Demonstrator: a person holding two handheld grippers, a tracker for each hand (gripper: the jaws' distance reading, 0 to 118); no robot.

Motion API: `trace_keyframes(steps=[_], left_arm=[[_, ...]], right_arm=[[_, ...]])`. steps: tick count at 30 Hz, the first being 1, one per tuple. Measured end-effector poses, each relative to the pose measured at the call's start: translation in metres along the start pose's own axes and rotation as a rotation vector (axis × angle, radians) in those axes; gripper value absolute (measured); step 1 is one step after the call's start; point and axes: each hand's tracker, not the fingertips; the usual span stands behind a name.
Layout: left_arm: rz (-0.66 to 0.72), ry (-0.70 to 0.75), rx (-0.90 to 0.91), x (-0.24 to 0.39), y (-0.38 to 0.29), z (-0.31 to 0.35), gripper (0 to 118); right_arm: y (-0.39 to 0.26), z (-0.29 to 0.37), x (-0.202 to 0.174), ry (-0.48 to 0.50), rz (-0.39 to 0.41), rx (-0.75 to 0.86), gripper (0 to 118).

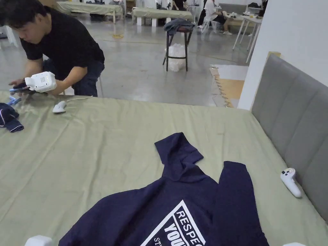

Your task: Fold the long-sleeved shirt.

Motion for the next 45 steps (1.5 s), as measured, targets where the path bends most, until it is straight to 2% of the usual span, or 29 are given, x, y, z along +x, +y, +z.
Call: trace_keyframes(steps=[4,8,11,13,14,15,16,17,18,20,22,23,24,27,28,29,30,31,32,33,34,35,36,37,38,39,41,42,45], left_arm=[[-0.026,0.034,-0.063,-0.002,-0.02,-0.002,13],[-0.141,0.073,-0.128,0.004,-0.034,-0.004,13],[-0.08,0.068,-0.129,0.003,-0.035,-0.009,13],[-0.076,0.074,-0.137,0.002,-0.032,-0.011,13],[-0.071,0.072,-0.136,0.001,-0.031,-0.01,21],[-0.062,0.072,-0.131,0.001,-0.03,-0.008,37],[-0.035,0.1,-0.103,-0.001,-0.029,-0.004,64],[-0.019,0.117,-0.087,-0.002,-0.027,-0.001,97],[-0.021,0.161,-0.094,-0.004,-0.023,0.004,97],[-0.01,0.209,-0.047,-0.002,-0.011,0.021,111],[0.02,0.199,0.042,0.004,0.007,0.039,106],[0.032,0.225,0.077,0.008,0.016,0.044,107],[0.049,0.26,0.133,0.011,0.025,0.048,108],[0.149,0.302,0.221,0.015,0.052,0.054,108],[0.167,0.224,0.238,0.013,0.058,0.057,108],[0.172,0.18,0.255,0.01,0.061,0.057,104],[0.178,0.165,0.281,0.011,0.065,0.058,92],[0.169,0.202,0.276,0.013,0.07,0.057,70],[0.151,0.226,0.28,0.014,0.073,0.055,18],[0.133,0.286,0.287,0.006,0.069,0.045,9],[0.162,0.293,0.299,0.004,0.071,0.045,7],[0.168,0.263,0.285,-0.001,0.075,0.043,7],[0.214,0.214,0.256,-0.007,0.078,0.038,7],[0.26,0.208,0.239,-0.011,0.081,0.031,7],[0.273,0.212,0.198,-0.017,0.085,0.024,16],[0.294,0.207,0.169,-0.027,0.088,0.016,35],[0.318,0.217,0.076,-0.041,0.092,-0.012,107],[0.334,0.212,0.001,-0.05,0.092,-0.027,109],[0.432,0.225,-0.089,-0.069,0.069,-0.07,103]], right_arm=[[-0.034,-0.015,0.013,0.039,-0.136,-0.148,0],[-0.045,-0.029,0.016,0.059,-0.113,-0.261,0],[-0.042,-0.037,0.011,0.033,-0.113,-0.287,0],[-0.039,-0.041,0.002,0.028,-0.065,-0.341,0],[-0.039,-0.043,-0.002,0.007,-0.038,-0.331,1],[-0.038,-0.044,-0.004,0.006,-0.038,-0.318,9],[-0.038,-0.044,-0.005,0.005,-0.043,-0.307,34],[-0.037,-0.042,-0.005,0.001,-0.045,-0.293,83],[-0.035,-0.04,-0.006,-0.018,-0.056,-0.26,96],[-0.017,-0.026,-0.01,-0.08,-0.07,-0.164,118],[0.002,-0.005,-0.023,-0.076,-0.107,-0.001,113],[0.011,0.001,-0.031,-0.101,-0.099,0.061,113],[0.027,0.002,-0.014,-0.128,-0.093,0.14,114],[0.06,0.01,-0.031,-0.198,-0.053,0.299,112],[0.052,-0.005,-0.027,-0.149,-0.021,0.328,108],[0.056,-0.004,-0.031,-0.158,-0.03,0.351,90],[0.059,-0.005,-0.035,-0.165,-0.043,0.386,64],[0.063,0.0,-0.043,-0.157,-0.03,0.402,26],[0.067,0.007,-0.054,-0.175,-0.029,0.414,0],[0.07,0.008,-0.061,-0.209,-0.041,0.445,0],[0.071,0.009,-0.063,-0.188,-0.039,0.423,0],[0.072,0.008,-0.066,-0.127,-0.05,0.409,0],[0.07,-0.004,-0.057,-0.105,-0.088,0.394,0],[0.07,-0.006,-0.059,-0.119,-0.079,0.397,0],[0.071,-0.007,-0.061,-0.124,-0.067,0.392,0],[0.073,-0.009,-0.061,-0.119,-0.065,0.385,0],[0.071,-0.02,-0.058,-0.092,-0.079,0.37,0],[0.072,-0.023,-0.058,-0.092,-0.08,0.365,0],[0.073,-0.029,-0.064,-0.088,-0.072,0.353,0]])
